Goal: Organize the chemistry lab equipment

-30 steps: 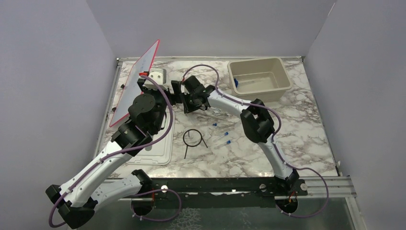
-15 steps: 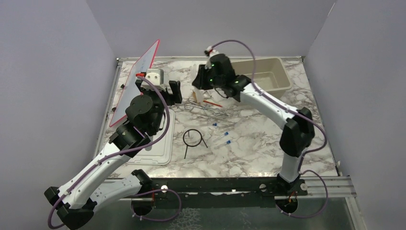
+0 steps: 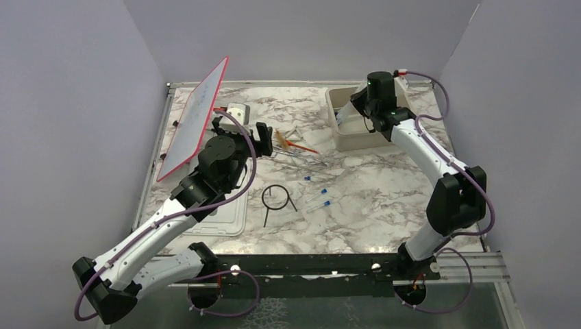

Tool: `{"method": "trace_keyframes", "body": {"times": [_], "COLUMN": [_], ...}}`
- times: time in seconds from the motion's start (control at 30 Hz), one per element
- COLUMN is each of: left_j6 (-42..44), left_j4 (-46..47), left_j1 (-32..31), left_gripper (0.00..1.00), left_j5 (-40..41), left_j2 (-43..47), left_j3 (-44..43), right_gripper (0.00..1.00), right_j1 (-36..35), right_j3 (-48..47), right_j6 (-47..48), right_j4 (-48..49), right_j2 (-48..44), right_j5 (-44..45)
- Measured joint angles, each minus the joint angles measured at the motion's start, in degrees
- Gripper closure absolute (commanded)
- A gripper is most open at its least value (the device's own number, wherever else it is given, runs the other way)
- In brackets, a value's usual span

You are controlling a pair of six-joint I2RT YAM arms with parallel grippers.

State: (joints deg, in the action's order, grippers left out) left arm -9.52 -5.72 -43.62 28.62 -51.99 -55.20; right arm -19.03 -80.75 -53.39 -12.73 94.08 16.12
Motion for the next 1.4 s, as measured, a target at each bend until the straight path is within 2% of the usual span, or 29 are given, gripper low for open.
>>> {"method": "trace_keyframes", "body": {"times": [0.33,0.73,0.9,1.17,1.4], "left_j6": [-3.2,-4.2,-3.7,-3.4,-3.4], "left_j4": [2.2,4.3,4.8,4.8,4.8], "left_j1": [0.0,0.0,0.0,0.0,0.1], "left_gripper": [0.20,0.20,0.20,0.20,0.20], "left_j5": [-4.3,-7.9,-9.0,-9.2,-9.3], "left_j2": [-6.2,-11.6,-14.4,-16.2,-16.2], "left_j3": [3.1,4.3,4.3,4.3,4.3], "right_gripper": [0.75,0.66,0.44,0.37,0.34], "right_j1": [2.2,3.8,4.0,4.1,4.1], "right_j3": [-0.2,-11.7,-14.6,-14.6,-11.7], "right_j6": [-18.4,-30.8,-32.3,-29.8,-24.1], "right_j4": [-2.6,-10.1,-10.7,-10.4,-10.5], "right_j2": [8.9,25.3,28.6,28.2,21.3], "right_j5": [9.0,10.6,10.7,10.7,10.7]}}
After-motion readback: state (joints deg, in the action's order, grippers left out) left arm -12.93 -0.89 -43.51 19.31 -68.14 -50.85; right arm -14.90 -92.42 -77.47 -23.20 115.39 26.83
